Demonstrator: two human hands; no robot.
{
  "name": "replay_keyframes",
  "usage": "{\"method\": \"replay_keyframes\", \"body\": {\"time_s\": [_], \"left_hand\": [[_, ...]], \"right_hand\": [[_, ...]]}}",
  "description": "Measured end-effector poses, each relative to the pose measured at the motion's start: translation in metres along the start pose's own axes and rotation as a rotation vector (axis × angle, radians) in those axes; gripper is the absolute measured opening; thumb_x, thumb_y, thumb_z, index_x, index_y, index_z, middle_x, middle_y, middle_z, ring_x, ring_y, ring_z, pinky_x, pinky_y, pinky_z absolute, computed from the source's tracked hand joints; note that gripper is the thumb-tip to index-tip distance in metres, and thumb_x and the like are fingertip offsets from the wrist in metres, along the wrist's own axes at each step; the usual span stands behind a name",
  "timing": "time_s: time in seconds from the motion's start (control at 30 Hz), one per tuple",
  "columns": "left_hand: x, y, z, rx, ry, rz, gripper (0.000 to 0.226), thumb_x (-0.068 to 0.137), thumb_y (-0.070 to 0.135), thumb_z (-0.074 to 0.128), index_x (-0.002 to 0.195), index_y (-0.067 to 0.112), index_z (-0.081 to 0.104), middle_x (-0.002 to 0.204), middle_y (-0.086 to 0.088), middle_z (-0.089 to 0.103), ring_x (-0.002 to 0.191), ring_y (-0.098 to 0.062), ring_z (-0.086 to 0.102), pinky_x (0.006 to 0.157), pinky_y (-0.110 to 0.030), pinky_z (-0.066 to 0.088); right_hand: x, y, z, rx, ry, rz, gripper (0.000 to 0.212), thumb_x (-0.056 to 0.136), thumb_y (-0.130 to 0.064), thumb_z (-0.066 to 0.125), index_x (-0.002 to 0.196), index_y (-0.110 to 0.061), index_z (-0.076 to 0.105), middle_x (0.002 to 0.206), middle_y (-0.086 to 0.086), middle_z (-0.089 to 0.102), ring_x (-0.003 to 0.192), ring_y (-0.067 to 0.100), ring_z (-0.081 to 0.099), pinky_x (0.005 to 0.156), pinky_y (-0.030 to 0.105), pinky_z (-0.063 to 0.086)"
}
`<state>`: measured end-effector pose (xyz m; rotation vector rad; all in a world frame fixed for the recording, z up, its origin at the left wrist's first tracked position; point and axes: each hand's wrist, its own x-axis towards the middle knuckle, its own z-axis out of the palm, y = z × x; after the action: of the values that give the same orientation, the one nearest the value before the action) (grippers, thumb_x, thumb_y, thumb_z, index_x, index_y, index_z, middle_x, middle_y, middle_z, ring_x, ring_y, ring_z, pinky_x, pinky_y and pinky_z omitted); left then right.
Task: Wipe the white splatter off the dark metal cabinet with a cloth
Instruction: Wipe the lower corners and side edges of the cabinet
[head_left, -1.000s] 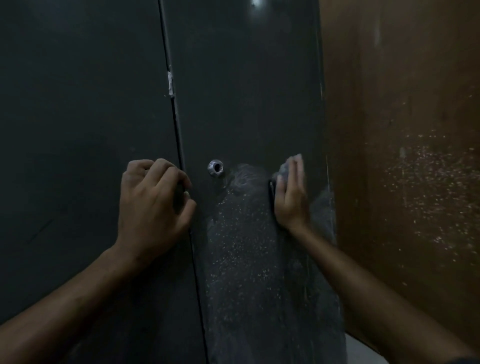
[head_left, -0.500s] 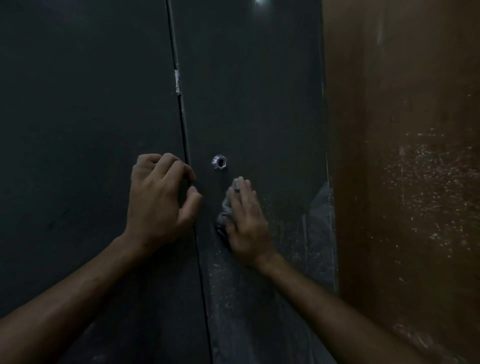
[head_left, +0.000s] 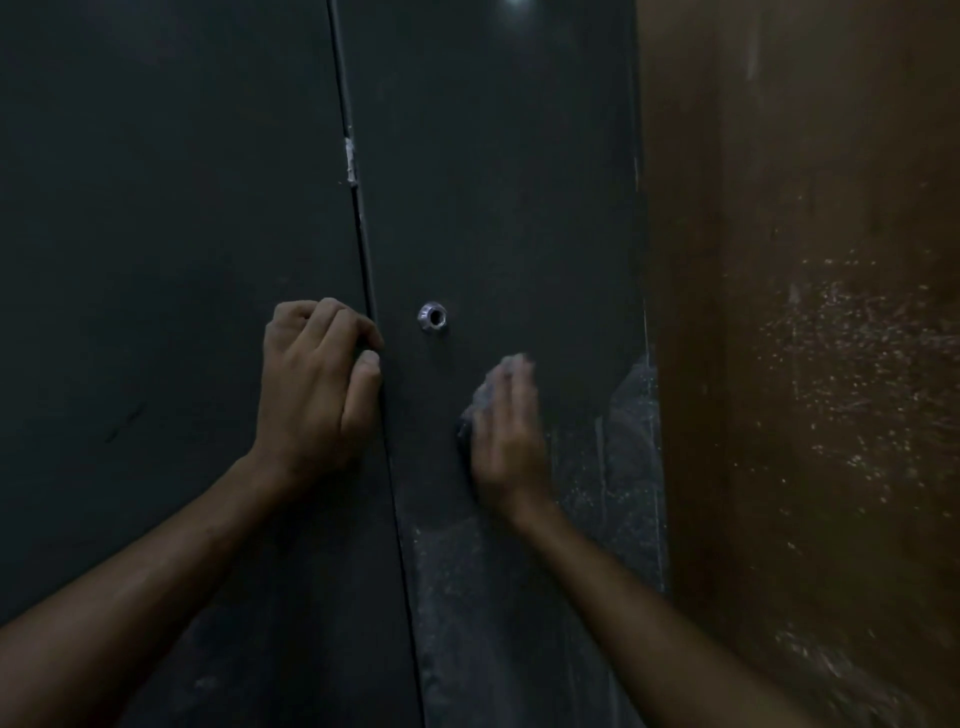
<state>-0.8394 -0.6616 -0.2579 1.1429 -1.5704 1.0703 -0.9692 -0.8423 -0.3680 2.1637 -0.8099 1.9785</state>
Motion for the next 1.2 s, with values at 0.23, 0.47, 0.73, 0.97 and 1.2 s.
{"method": "replay_keyframes", "body": {"time_s": [0.23, 0.47, 0.73, 0.97, 1.2], "left_hand": [[0.001, -0.003, 0.000, 0.042, -0.007, 0.033, 0.016, 0.094, 0.016, 0.044, 0.094, 0.013, 0.060, 0.097, 0.002, 0.057, 0.103, -0.029, 0.049, 0.096, -0.038, 0.030], [0.002, -0.003, 0.002, 0.144, -0.024, 0.055, 0.018, 0.096, 0.015, 0.045, 0.089, 0.012, 0.061, 0.092, -0.002, 0.059, 0.093, -0.027, 0.051, 0.100, -0.039, 0.030], [0.004, -0.005, 0.004, 0.228, -0.041, 0.076, 0.021, 0.098, 0.019, 0.045, 0.090, 0.010, 0.063, 0.093, -0.005, 0.060, 0.090, -0.028, 0.053, 0.098, -0.045, 0.035], [0.003, -0.004, 0.007, 0.204, -0.004, 0.075, 0.021, 0.099, 0.017, 0.047, 0.089, 0.009, 0.063, 0.092, -0.005, 0.061, 0.088, -0.027, 0.052, 0.098, -0.044, 0.034], [0.003, -0.004, 0.004, 0.202, -0.022, 0.099, 0.019, 0.097, 0.018, 0.047, 0.090, 0.009, 0.063, 0.092, -0.006, 0.060, 0.087, -0.027, 0.052, 0.100, -0.046, 0.035]], "right_hand": [[-0.001, -0.088, 0.019, 0.052, 0.061, 0.010, 0.060, 0.109, -0.030, 0.034, 0.158, 0.003, 0.027, 0.168, 0.027, 0.011, 0.159, 0.038, 0.005, 0.129, 0.052, 0.010], [0.043, 0.036, -0.022, -0.006, 0.130, 0.542, 0.058, 0.112, -0.034, 0.023, 0.161, -0.004, 0.023, 0.170, 0.022, 0.012, 0.158, 0.035, 0.010, 0.126, 0.053, 0.021], [-0.062, 0.019, 0.005, -0.089, -0.068, -0.131, 0.062, 0.109, -0.029, 0.037, 0.161, 0.000, 0.021, 0.169, 0.025, 0.010, 0.159, 0.037, 0.009, 0.128, 0.052, 0.016], [0.062, 0.062, -0.017, 0.001, 0.175, 0.706, 0.061, 0.110, -0.041, 0.021, 0.162, -0.007, 0.022, 0.171, 0.019, 0.008, 0.157, 0.033, 0.013, 0.125, 0.053, 0.022], [-0.048, 0.023, 0.001, -0.051, -0.092, -0.113, 0.064, 0.111, -0.039, 0.024, 0.161, 0.000, 0.020, 0.171, 0.021, 0.009, 0.159, 0.033, 0.007, 0.130, 0.045, 0.013]]}}
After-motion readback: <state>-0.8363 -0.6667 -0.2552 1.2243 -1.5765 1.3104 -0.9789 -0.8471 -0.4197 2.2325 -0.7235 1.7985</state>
